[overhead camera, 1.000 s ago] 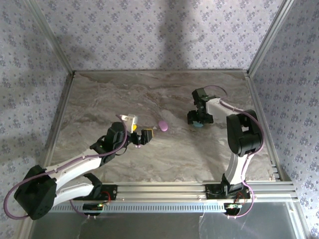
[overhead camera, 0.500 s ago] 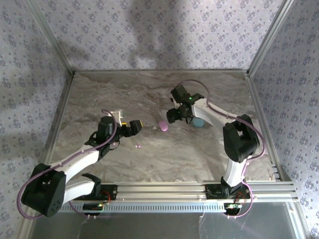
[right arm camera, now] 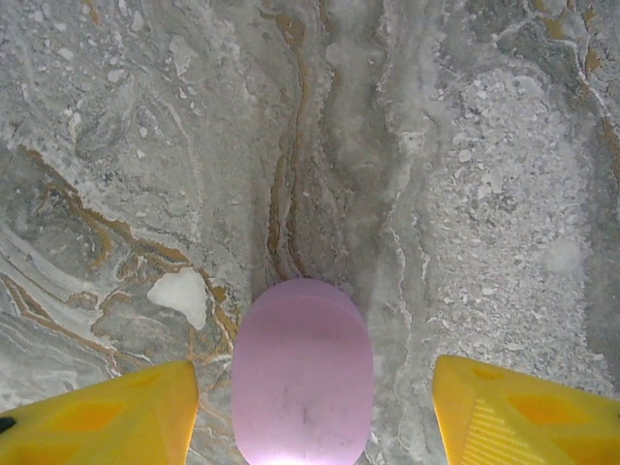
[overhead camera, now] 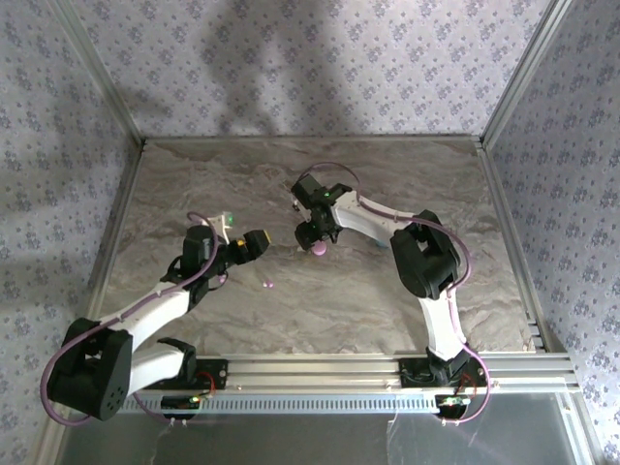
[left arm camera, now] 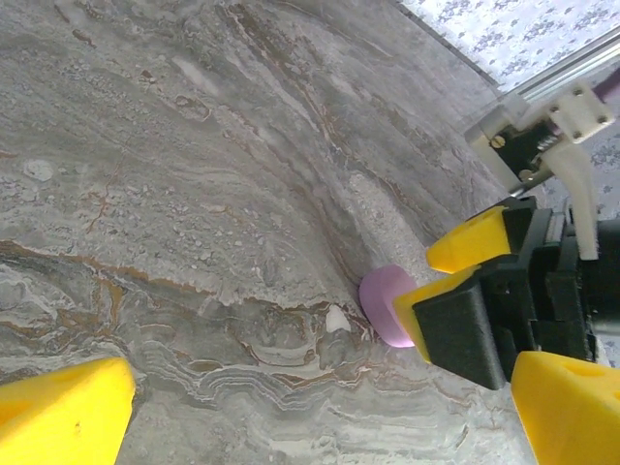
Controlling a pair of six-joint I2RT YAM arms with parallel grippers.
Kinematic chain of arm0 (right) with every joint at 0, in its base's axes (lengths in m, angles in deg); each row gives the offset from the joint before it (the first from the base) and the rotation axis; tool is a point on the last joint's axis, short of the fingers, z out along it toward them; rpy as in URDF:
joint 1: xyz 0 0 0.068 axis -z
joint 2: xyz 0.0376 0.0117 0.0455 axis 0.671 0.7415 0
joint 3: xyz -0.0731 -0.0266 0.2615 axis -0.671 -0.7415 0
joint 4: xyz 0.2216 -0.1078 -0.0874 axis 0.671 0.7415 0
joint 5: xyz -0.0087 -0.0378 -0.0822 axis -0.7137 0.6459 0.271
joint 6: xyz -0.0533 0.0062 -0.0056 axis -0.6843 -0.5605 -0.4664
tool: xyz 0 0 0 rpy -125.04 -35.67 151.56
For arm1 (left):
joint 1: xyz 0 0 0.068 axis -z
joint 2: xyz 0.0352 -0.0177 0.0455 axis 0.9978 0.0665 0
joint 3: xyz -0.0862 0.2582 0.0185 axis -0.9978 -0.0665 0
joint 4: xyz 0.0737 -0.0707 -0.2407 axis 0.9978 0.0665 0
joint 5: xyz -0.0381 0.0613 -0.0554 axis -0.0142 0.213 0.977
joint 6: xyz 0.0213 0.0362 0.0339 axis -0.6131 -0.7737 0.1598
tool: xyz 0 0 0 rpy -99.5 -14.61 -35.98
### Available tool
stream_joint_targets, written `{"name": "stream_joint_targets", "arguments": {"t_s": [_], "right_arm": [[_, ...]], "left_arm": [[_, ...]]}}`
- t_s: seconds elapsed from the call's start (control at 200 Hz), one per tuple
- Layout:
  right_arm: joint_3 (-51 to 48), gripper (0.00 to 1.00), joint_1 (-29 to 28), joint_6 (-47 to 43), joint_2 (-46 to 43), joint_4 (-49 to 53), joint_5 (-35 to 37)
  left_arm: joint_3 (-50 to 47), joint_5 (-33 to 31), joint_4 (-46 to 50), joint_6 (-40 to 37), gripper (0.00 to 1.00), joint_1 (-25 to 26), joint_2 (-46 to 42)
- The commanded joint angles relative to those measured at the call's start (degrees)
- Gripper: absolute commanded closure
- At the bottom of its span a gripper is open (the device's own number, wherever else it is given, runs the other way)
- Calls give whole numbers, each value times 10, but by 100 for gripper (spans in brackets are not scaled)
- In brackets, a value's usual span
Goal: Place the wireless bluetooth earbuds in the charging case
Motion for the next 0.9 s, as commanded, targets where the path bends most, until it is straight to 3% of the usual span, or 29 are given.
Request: {"name": "stream_joint_targets", "arguments": {"t_s": [0.0, 0.505, 0.895], "right_arm": [[23, 36, -2, -14, 18, 29, 6], [26, 44, -3, -8, 36, 35, -4], [20, 43, -3, -6, 36, 36, -10]], "left_arm": [[-5, 5, -4, 0, 0, -3, -22], [-6, 6, -3, 1, 0, -3, -25], [-7, 14, -13, 6, 0, -3, -14]]}}
